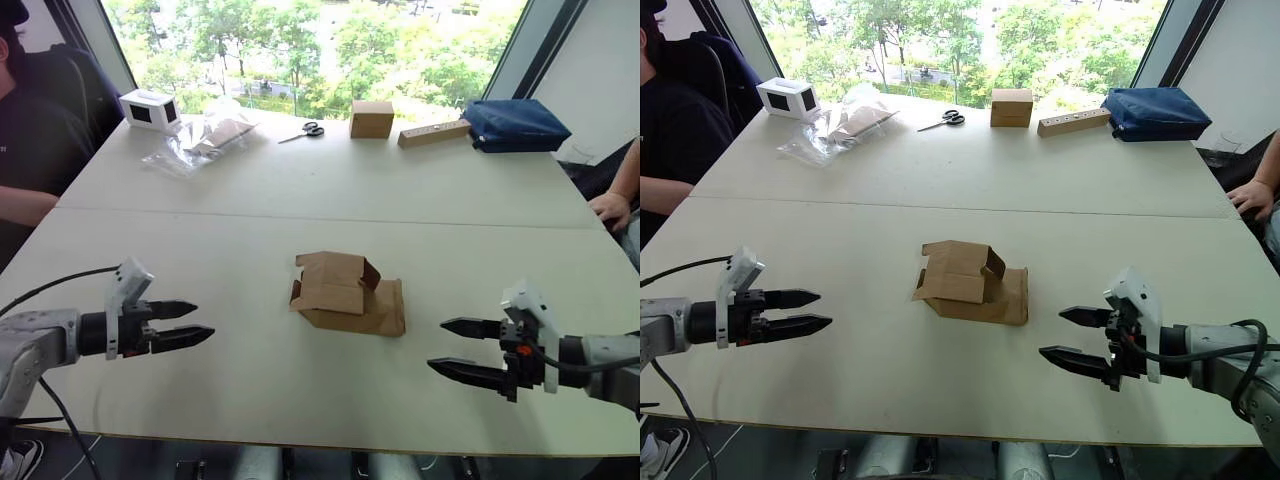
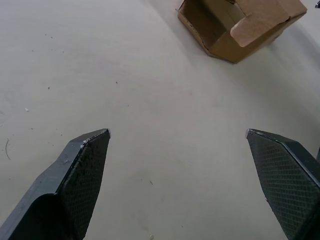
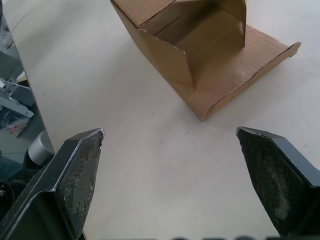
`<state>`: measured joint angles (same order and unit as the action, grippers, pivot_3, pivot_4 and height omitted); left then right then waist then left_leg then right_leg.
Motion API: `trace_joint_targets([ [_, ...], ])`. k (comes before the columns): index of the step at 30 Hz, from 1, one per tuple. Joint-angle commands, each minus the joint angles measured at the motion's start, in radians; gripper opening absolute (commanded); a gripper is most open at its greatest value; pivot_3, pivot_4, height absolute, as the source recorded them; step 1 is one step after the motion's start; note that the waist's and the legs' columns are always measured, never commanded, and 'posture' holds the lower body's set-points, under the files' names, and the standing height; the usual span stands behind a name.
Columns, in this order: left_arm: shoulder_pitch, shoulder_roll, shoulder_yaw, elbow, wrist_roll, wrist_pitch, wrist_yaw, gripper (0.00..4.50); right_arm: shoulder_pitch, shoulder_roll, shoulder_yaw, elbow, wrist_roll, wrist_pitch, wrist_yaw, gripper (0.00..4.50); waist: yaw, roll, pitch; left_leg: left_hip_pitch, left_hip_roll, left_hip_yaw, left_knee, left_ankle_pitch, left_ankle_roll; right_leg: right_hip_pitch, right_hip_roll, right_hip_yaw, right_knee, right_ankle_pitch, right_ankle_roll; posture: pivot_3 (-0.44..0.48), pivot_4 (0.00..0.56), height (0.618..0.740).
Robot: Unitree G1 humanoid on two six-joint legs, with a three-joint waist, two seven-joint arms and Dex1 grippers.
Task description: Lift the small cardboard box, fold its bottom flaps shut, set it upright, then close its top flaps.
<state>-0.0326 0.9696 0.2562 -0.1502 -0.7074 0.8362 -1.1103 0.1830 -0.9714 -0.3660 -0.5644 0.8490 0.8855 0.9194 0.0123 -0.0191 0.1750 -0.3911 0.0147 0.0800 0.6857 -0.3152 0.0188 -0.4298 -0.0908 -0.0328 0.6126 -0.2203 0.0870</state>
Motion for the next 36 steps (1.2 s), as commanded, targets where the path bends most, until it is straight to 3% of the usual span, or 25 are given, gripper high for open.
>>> trace_joint_targets([
  [1, 0.0, 0.018, 0.02, -0.018, -0.003, -0.006, -0.013, 4.47, -0.01, 0.005, -0.016, -0.007, 0.003, -0.016, -0.002, 4.5, 0.0, 0.0, 0.0, 0.0, 0.0, 0.0, 0.0, 0.0, 0.0, 0.0, 0.0, 0.0, 0.0, 0.0, 0.0, 0.0, 0.15, 0.74],
  [15, -0.031, 0.006, 0.03, 0.01, -0.014, 0.002, -0.005, 4.47, -0.018, 0.022, -0.017, -0.009, -0.024, -0.049, -0.012, 4.5, 0.0, 0.0, 0.0, 0.0, 0.0, 0.0, 0.0, 0.0, 0.0, 0.0, 0.0, 0.0, 0.0, 0.0, 0.0, 0.0, 0.15, 0.74],
  [21, -0.1, -0.007, 0.008, 0.038, 0.007, -0.016, 0.013, 4.47, -0.065, 0.033, -0.015, 0.022, -0.029, -0.038, -0.036, 4.5, 0.0, 0.0, 0.0, 0.0, 0.0, 0.0, 0.0, 0.0, 0.0, 0.0, 0.001, 0.0, 0.0, 0.0, 0.0, 0.0, 0.15, 0.74],
  [24, -0.151, -0.022, 0.037, 0.014, -0.072, 0.071, 0.034, 4.47, -0.09, 0.022, -0.011, 0.017, -0.01, -0.011, -0.039, 4.5, 0.001, 0.0, 0.0, 0.0, 0.0, 0.0, 0.0, 0.0, 0.0, 0.0, 0.001, 0.0, 0.0, 0.0, 0.0, 0.0, 0.15, 0.74],
  [26, -0.156, -0.031, 0.027, -0.006, -0.026, 0.025, 0.073, 4.47, -0.1, 0.018, -0.017, 0.008, 0.009, 0.015, -0.046, 4.5, 0.0, 0.0, 0.0, 0.0, 0.0, 0.0, 0.0, 0.0, 0.0, 0.0, 0.001, 0.0, 0.0, 0.0, 0.0, 0.0, 0.15, 0.74],
  [31, -0.285, -0.055, -0.014, 0.08, -0.097, 0.214, 0.118, 4.47, -0.131, 0.027, -0.038, -0.057, 0.022, 0.061, -0.148, 4.5, 0.0, 0.0, 0.0, 0.0, 0.0, -0.001, 0.0, 0.001, -0.001, 0.001, 0.001, 0.0, 0.002, 0.0, 0.001, 0.0, 0.15, 0.74],
  [36, -0.32, -0.097, -0.03, 0.114, -0.223, 0.445, 0.118, 4.47, -0.171, -0.01, 0.013, -0.128, -0.008, 0.029, -0.137, 4.5, -0.008, 0.0, 0.0, 0.0, 0.0, -0.001, 0.0, 0.001, -0.001, 0.001, 0.003, 0.0, 0.002, 0.002, 0.004, 0.0, 0.15, 0.74],
])
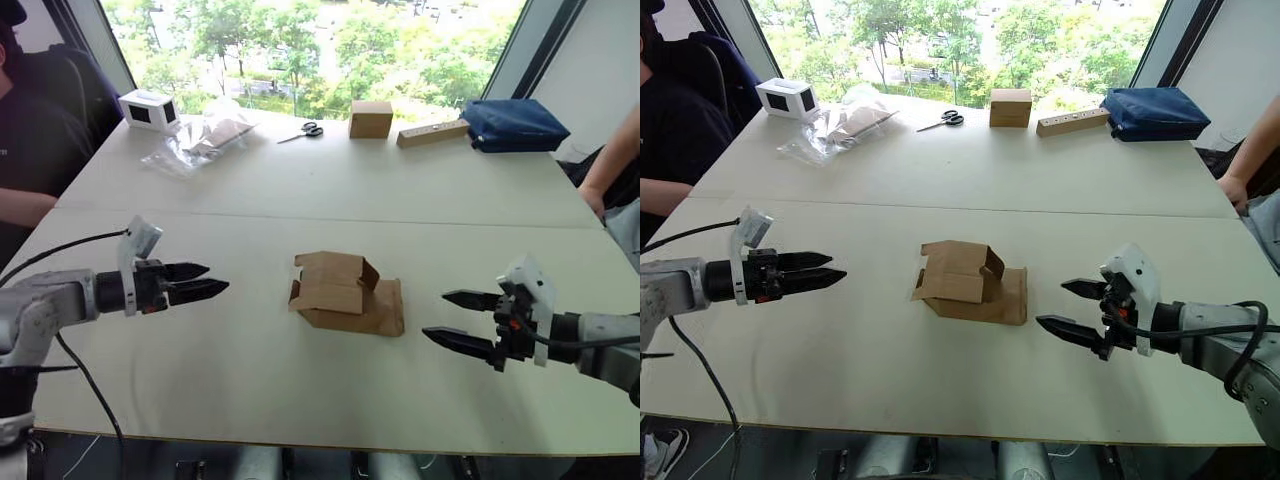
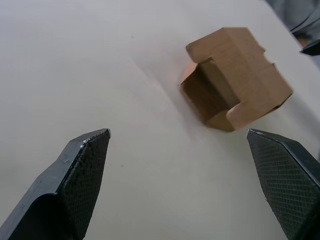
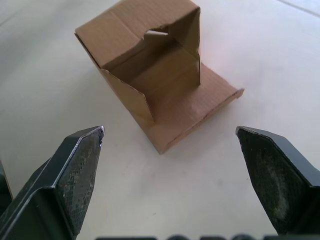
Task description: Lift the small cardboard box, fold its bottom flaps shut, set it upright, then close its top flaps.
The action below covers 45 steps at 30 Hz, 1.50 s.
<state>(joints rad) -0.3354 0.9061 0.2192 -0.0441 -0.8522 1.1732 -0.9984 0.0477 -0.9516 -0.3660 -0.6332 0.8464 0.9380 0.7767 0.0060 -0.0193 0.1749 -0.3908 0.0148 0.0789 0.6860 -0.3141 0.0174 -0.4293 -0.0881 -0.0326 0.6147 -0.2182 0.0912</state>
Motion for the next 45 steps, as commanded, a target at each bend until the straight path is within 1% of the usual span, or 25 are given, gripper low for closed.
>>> trace_joint_targets([
  [1, -0.04, -0.072, 0.018, 0.034, -0.102, 0.147, 0.03, 4.47, -0.05, -0.041, 0.031, -0.071, -0.013, -0.023, 0.002, 4.5, -0.001, 0.0, 0.0, 0.0, 0.0, 0.0, 0.0, 0.0, 0.0, 0.0, 0.0, 0.0, 0.0, 0.0, 0.0, 0.0, 0.15, 0.74],
  [4, -0.114, -0.156, 0.026, 0.111, -0.134, 0.242, 0.076, 4.47, -0.069, -0.083, 0.073, -0.095, -0.047, -0.033, 0.011, 4.5, 0.007, -0.002, 0.0, 0.0, 0.0, -0.001, 0.0, 0.001, -0.001, 0.0, 0.0, 0.0, 0.001, 0.0, 0.0, 0.0, 0.15, 0.74],
  [6, -0.162, -0.21, -0.001, 0.174, -0.117, 0.246, 0.092, 4.47, -0.06, -0.119, 0.098, -0.108, -0.087, -0.048, 0.027, 4.5, 0.01, -0.002, 0.0, 0.0, 0.0, -0.002, 0.001, 0.001, -0.001, 0.001, 0.0, 0.0, 0.001, 0.0, 0.0, 0.0, 0.15, 0.74],
  [9, -0.208, -0.254, -0.028, 0.237, -0.095, 0.242, 0.096, 4.47, -0.045, -0.137, 0.109, -0.118, -0.111, -0.061, 0.035, 4.5, 0.007, -0.003, -0.001, 0.0, -0.001, -0.002, 0.001, 0.001, -0.001, 0.001, 0.0, 0.0, 0.0, 0.0, 0.0, 0.0, 0.15, 0.74],
  [12, -0.246, -0.281, -0.045, 0.289, -0.081, 0.236, 0.089, 4.47, -0.031, -0.132, 0.102, -0.131, -0.112, -0.06, 0.032, 4.5, 0.003, -0.004, -0.001, 0.0, -0.001, -0.001, 0.001, 0.001, -0.001, 0.001, 0.0, 0.0, 0.0, 0.0, 0.0, 0.0, 0.15, 0.74],
  [15, -0.321, -0.329, -0.11, 0.376, -0.053, 0.23, 0.049, 4.47, 0.019, -0.123, 0.058, -0.186, -0.107, -0.043, 0.007, 4.5, 0.008, -0.004, -0.001, 0.0, -0.001, -0.002, 0.001, 0.001, -0.002, 0.001, 0.0, 0.0, 0.002, 0.0, 0.0, 0.0, 0.15, 0.74],
  [17, -0.357, -0.352, -0.132, 0.415, -0.04, 0.228, 0.033, 4.47, 0.038, -0.112, 0.038, -0.211, -0.097, -0.034, -0.012, 4.5, 0.01, -0.004, -0.001, 0.0, -0.001, -0.003, 0.001, 0.001, -0.002, 0.001, 0.0, -0.001, 0.002, 0.0, 0.0, 0.0, 0.15, 0.74],
  [22, -0.407, -0.36, -0.18, 0.452, -0.025, 0.246, -0.027, 4.47, 0.085, -0.087, 0.01, -0.244, -0.098, -0.027, -0.041, 4.5, 0.002, -0.004, -0.001, 0.0, -0.001, -0.002, 0.001, 0.001, -0.001, 0.001, 0.0, 0.0, 0.001, 0.0, 0.0, 0.0, 0.15, 0.74],
  [28, -0.449, -0.39, -0.239, 0.519, 0.032, 0.193, -0.081, 4.47, 0.118, -0.061, 0.001, -0.264, -0.1, -0.037, -0.071, 4.5, 0.007, -0.004, -0.001, 0.0, -0.001, -0.002, 0.001, 0.001, -0.001, 0.001, 0.0, 0.0, 0.001, -0.001, -0.001, 0.0, 0.15, 0.74],
  [32, -0.471, -0.422, -0.275, 0.567, 0.069, 0.157, -0.122, 4.47, 0.116, -0.025, -0.048, -0.285, -0.029, -0.019, -0.093, 4.5, 0.008, -0.004, -0.001, -0.001, -0.001, -0.003, 0.001, 0.001, -0.001, 0.001, 0.0, 0.0, 0.001, -0.001, -0.001, 0.0, 0.15, 0.74],
  [38, -0.506, -0.466, -0.283, 0.63, 0.104, 0.124, -0.157, 4.47, 0.112, -0.018, -0.074, -0.32, 0.046, 0.01, -0.139, 4.5, 0.007, -0.004, -0.001, -0.001, -0.001, -0.003, 0.002, 0.001, -0.001, 0.001, 0.0, 0.0, 0.001, -0.001, -0.001, 0.0, 0.15, 0.74],
  [45, -0.516, -0.509, -0.305, 0.663, 0.149, 0.086, -0.195, 4.47, 0.115, -0.022, -0.061, -0.331, 0.065, 0.015, -0.186, 4.5, 0.007, -0.004, -0.001, -0.001, -0.001, -0.003, 0.002, 0.001, -0.001, 0.001, 0.0, 0.0, 0.001, -0.001, -0.001, 0.0, 0.15, 0.74],
])
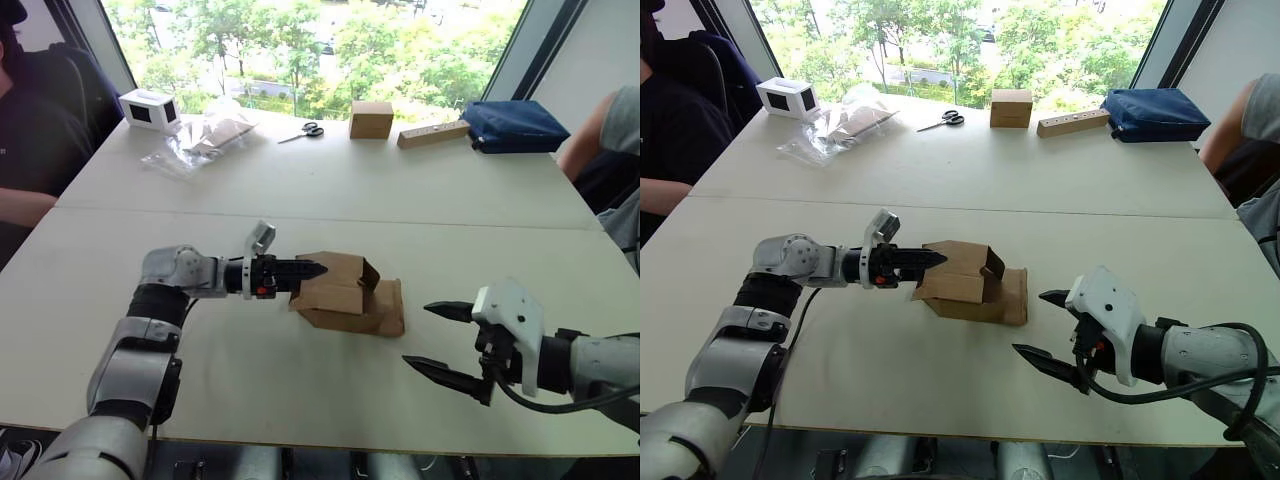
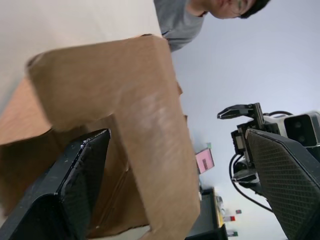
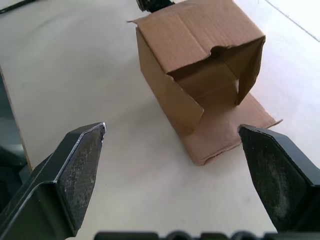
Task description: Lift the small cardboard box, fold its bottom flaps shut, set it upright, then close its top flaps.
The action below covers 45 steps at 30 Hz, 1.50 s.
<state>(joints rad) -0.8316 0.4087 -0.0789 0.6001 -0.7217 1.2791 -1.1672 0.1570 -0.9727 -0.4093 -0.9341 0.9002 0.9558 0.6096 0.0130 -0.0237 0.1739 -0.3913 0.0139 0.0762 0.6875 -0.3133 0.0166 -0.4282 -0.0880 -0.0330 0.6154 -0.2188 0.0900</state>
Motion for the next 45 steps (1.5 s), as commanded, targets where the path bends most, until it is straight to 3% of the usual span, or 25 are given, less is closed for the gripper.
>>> trace_joint_targets([
  [1, -0.025, -0.017, -0.008, 0.032, 0.026, -0.027, -0.03, 4.47, 0.009, -0.001, -0.016, -0.03, 0.01, -0.004, -0.022, 4.5, 0.0, 0.0, 0.0, 0.0, 0.0, 0.0, 0.0, 0.0, 0.0, 0.0, 0.0, 0.0, 0.0, 0.0, 0.0, 0.0, 0.15, 0.74],
  [8, -0.053, -0.042, -0.019, 0.08, 0.065, -0.058, -0.073, 4.47, 0.069, 0.004, -0.014, -0.034, -0.03, -0.031, -0.024, 4.5, 0.001, 0.0, 0.0, 0.0, 0.0, 0.0, 0.0, 0.0, 0.0, 0.0, 0.0, 0.0, 0.0, 0.0, 0.0, 0.0, 0.15, 0.74],
  [12, -0.059, -0.048, -0.029, 0.092, 0.079, -0.065, -0.107, 3.48, 0.103, 0.01, -0.027, -0.041, -0.042, -0.046, -0.019, 4.5, 0.0, 0.0, 0.0, 0.0, 0.0, 0.0, 0.0, 0.0, 0.0, 0.0, 0.0, 0.0, 0.0, 0.0, 0.0, 0.0, 0.15, 0.74],
  [23, -0.061, -0.06, -0.03, 0.101, 0.116, -0.08, -0.133, 3.48, 0.131, 0.014, -0.019, -0.03, -0.071, -0.083, -0.013, 4.5, 0.0, 0.0, 0.0, 0.0, 0.0, 0.0, 0.0, 0.0, 0.001, 0.0, 0.0, 0.0, 0.0, 0.0, 0.0, 0.0, 0.15, 0.74],
  [24, -0.06, -0.062, -0.028, 0.098, 0.117, -0.079, -0.132, 3.05, 0.134, 0.016, -0.015, -0.027, -0.076, -0.088, -0.01, 4.5, 0.0, 0.0, 0.0, 0.0, 0.0, 0.0, 0.0, 0.0, 0.0, 0.0, 0.0, 0.0, 0.0, 0.0, 0.0, 0.0, 0.15, 0.74],
  [27, -0.053, -0.066, -0.026, 0.087, 0.122, -0.077, -0.13, 2.43, 0.142, 0.021, -0.01, -0.022, -0.085, -0.099, -0.004, 4.5, 0.0, 0.0, 0.0, 0.0, 0.0, 0.0, 0.0, 0.0, 0.0, 0.0, 0.0, 0.0, 0.0, 0.0, 0.0, 0.0, 0.15, 0.74],
  [29, -0.051, -0.069, -0.024, 0.084, 0.122, -0.075, -0.129, 1.45, 0.144, 0.021, -0.007, -0.021, -0.09, -0.104, -0.002, 4.5, 0.0, 0.0, 0.0, 0.0, 0.0, 0.0, 0.0, 0.0, 0.001, 0.0, 0.0, 0.0, 0.0, 0.0, 0.0, 0.0, 0.15, 0.74],
  [33, -0.051, -0.072, -0.027, 0.079, 0.124, -0.075, -0.131, 0.15, 0.144, 0.021, -0.012, -0.016, -0.094, -0.111, 0.003, 4.5, 0.0, 0.0, 0.0, 0.0, 0.0, 0.0, 0.0, 0.0, 0.001, 0.0, 0.0, 0.0, 0.0, 0.0, 0.0, 0.0, 0.15, 0.74],
  [40, -0.049, -0.061, -0.018, 0.04, 0.12, -0.096, -0.142, 0.06, 0.118, 0.039, -0.022, 0.006, -0.062, -0.106, -0.001, 4.5, 0.0, 0.0, 0.0, 0.0, 0.0, 0.0, 0.0, 0.0, 0.001, 0.0, 0.0, 0.0, 0.0, 0.0, 0.0, 0.0, 0.15, 0.74],
  [45, -0.034, -0.019, 0.104, -0.077, 0.073, -0.166, -0.106, 0.06, -0.017, 0.125, -0.067, 0.098, 0.113, -0.099, -0.078, 4.5, -0.004, 0.0, 0.0, 0.0, 0.001, 0.0, 0.001, 0.0, 0.0, 0.0, 0.0, 0.0, 0.0, 0.0, 0.0, 0.0, 0.15, 0.74],
])
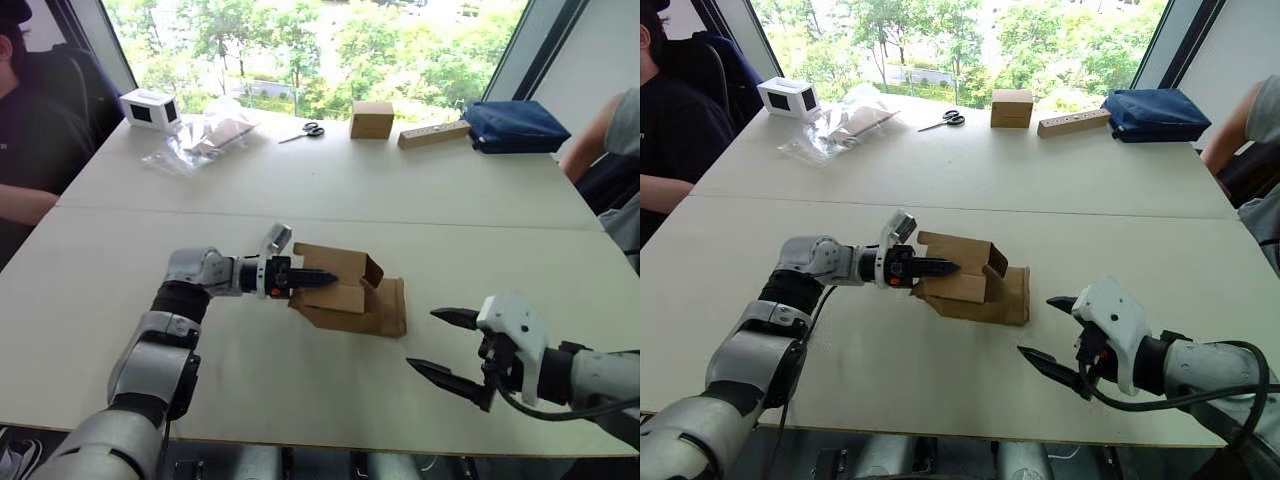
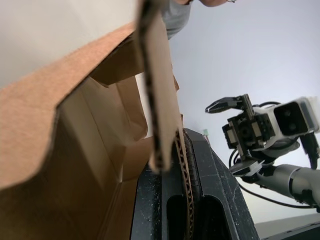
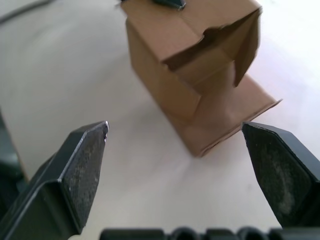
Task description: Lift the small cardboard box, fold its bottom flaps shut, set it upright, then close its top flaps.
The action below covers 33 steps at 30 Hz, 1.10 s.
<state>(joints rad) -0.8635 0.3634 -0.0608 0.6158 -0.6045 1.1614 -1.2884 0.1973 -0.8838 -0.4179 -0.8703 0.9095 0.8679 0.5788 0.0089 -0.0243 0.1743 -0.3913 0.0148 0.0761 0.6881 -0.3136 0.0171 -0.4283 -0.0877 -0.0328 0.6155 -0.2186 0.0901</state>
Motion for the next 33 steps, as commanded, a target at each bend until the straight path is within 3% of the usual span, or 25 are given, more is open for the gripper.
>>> trace_joint_targets([
  [1, 0.0, 0.039, 0.118, -0.127, -0.057, -0.06, 0.026, 0.06, -0.096, 0.059, -0.061, 0.061, 0.131, -0.018, -0.073, 4.5, 0.001, 0.0, 0.0, 0.0, 0.0, 0.0, 0.0, 0.0, 0.0, 0.0, 0.0, 0.0, 0.0, 0.0, 0.0, 0.0, 0.15, 0.74],
  [6, 0.003, 0.096, 0.235, -0.309, -0.1, -0.107, 0.103, 0.06, -0.326, 0.179, -0.021, 0.206, 0.244, -0.044, -0.218, 4.5, 0.001, 0.001, 0.0, 0.0, 0.0, 0.0, 0.0, 0.0, 0.0, 0.0, 0.0, 0.0, 0.001, 0.001, 0.001, 0.0, 0.15, 0.74],
  [9, 0.013, 0.172, 0.286, -0.436, -0.114, -0.134, 0.131, 0.0, -0.572, 0.321, 0.126, 0.311, 0.121, -0.088, -0.353, 3.72, -0.008, 0.001, 0.0, 0.0, 0.0, 0.0, 0.0, 0.0, -0.001, 0.0, 0.0, 0.0, 0.001, 0.001, 0.001, 0.0, 0.15, 0.74],
  [11, 0.024, 0.209, 0.294, -0.481, -0.114, -0.155, 0.137, 0.0, -0.682, 0.399, 0.165, 0.361, 0.123, -0.095, -0.398, 2.91, -0.019, 0.002, 0.0, 0.0, 0.0, 0.001, 0.0, 0.001, -0.002, -0.002, 0.0, 0.0, 0.004, 0.001, 0.001, 0.0, 0.15, 0.74],
  [18, 0.032, 0.237, 0.302, -0.549, -0.146, -0.172, 0.165, 0.0, -0.904, 0.504, 0.262, 0.521, 0.01, -0.136, -0.409, 0.15, -0.019, 0.002, 0.0, -0.002, -0.002, 0.002, -0.001, 0.003, -0.006, -0.002, -0.001, 0.0, 0.002, 0.001, 0.001, 0.0, 0.15, 0.74],
  [20, 0.029, 0.243, 0.298, -0.554, -0.152, -0.172, 0.167, 0.0, -0.92, 0.466, 0.315, 0.525, -0.086, -0.168, -0.362, 0.06, -0.019, 0.002, 0.0, -0.002, -0.002, 0.002, -0.001, 0.001, -0.002, -0.002, -0.002, 0.0, 0.002, 0.001, 0.002, 0.0, 0.15, 0.74],
  [33, -0.018, 0.26, 0.253, -0.505, -0.169, -0.192, 0.103, 0.0, -0.936, 0.523, 0.356, 0.526, -0.132, -0.155, -0.302, 0.06, -0.024, 0.002, 0.0, -0.001, 0.0, 0.001, -0.001, 0.001, -0.002, -0.003, 0.001, 0.0, 0.004, 0.001, 0.001, 0.0, 0.15, 0.74],
])
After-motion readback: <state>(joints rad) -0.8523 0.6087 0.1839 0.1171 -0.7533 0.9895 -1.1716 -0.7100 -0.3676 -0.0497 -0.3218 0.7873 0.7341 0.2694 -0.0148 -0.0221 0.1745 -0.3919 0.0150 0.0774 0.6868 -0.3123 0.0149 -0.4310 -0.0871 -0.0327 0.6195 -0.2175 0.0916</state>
